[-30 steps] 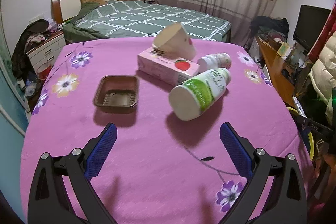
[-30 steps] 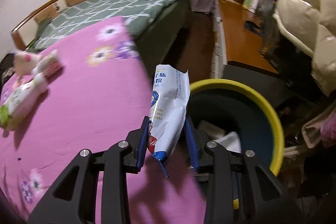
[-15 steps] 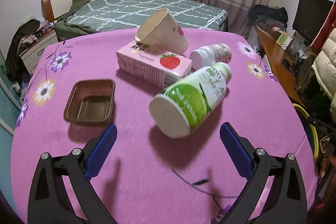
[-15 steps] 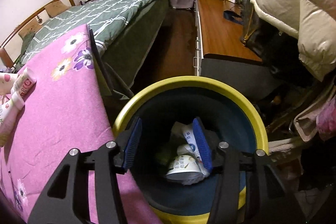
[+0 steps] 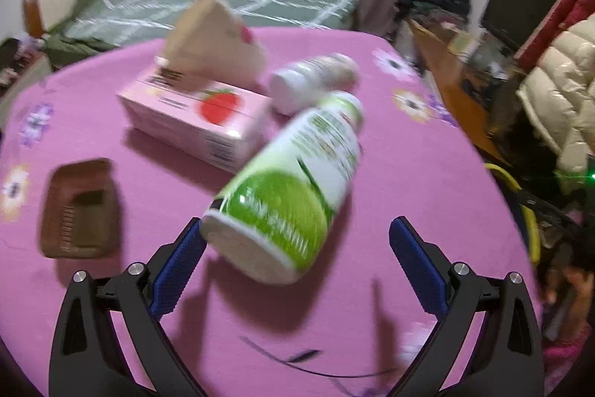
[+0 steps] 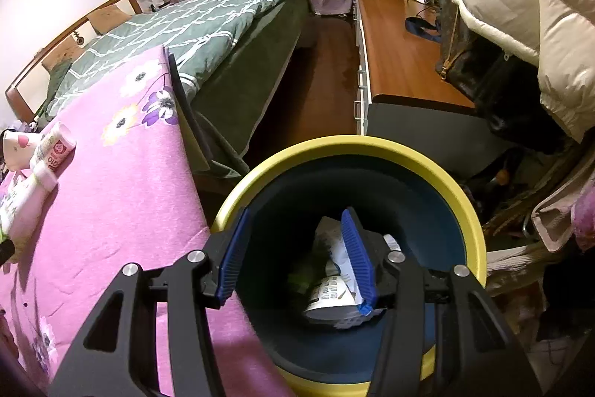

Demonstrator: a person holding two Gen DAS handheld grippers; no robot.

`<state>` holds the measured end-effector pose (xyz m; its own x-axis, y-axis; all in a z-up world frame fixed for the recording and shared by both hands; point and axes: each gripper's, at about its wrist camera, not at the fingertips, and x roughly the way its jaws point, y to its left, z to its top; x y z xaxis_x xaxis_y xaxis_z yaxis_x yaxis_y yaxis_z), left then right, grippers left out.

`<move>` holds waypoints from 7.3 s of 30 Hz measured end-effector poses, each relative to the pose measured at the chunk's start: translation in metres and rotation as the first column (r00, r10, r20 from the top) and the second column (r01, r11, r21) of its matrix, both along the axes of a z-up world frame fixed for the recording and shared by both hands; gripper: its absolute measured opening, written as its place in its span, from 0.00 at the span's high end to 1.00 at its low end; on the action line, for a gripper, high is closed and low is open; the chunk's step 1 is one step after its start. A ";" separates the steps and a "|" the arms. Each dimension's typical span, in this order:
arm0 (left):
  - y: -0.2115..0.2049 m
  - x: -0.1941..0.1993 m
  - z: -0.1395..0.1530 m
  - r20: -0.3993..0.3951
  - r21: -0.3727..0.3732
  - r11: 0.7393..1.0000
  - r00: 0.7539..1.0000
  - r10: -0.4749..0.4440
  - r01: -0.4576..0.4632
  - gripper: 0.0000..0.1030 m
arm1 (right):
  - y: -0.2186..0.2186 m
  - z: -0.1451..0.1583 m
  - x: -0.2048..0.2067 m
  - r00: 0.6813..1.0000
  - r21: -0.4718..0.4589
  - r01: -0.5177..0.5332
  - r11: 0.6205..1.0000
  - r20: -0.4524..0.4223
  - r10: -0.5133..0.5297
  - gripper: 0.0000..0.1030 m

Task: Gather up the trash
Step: 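Move the left gripper to the coconut water bottle and grasp it, then carry the coconut water bottle over the yellow bin and open the left gripper, then grasp the brown plastic tray by its rim with the right gripper, then carry the brown tray over the yellow bin and open the right gripper, then move the left gripper to the pink strawberry milk carton and close on it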

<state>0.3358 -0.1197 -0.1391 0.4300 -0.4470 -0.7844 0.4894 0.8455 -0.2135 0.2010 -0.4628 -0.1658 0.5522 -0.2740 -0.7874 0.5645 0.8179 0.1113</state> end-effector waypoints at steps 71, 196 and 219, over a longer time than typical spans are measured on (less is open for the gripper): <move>-0.282 -0.128 0.029 0.030 0.212 0.851 0.868 -0.496 0.480 0.50 | -0.061 0.013 -0.116 0.999 -0.011 0.024 1.000 0.030 -0.023 0.53; -0.009 0.054 0.002 0.166 0.175 0.908 0.921 0.352 -0.379 0.08 | 0.052 0.001 0.030 0.989 0.031 -0.146 0.989 0.034 0.145 0.56; 0.131 0.052 0.028 0.148 0.093 0.806 0.809 0.569 -0.584 0.08 | 0.047 -0.003 0.038 0.991 0.063 -0.130 0.989 0.020 0.129 0.49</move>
<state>0.3882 0.0117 -0.1111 0.6611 0.0114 -0.7502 -0.0837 0.9948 -0.0586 0.2393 -0.4154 -0.1688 0.5925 -0.1485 -0.7917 0.4517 0.8751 0.1739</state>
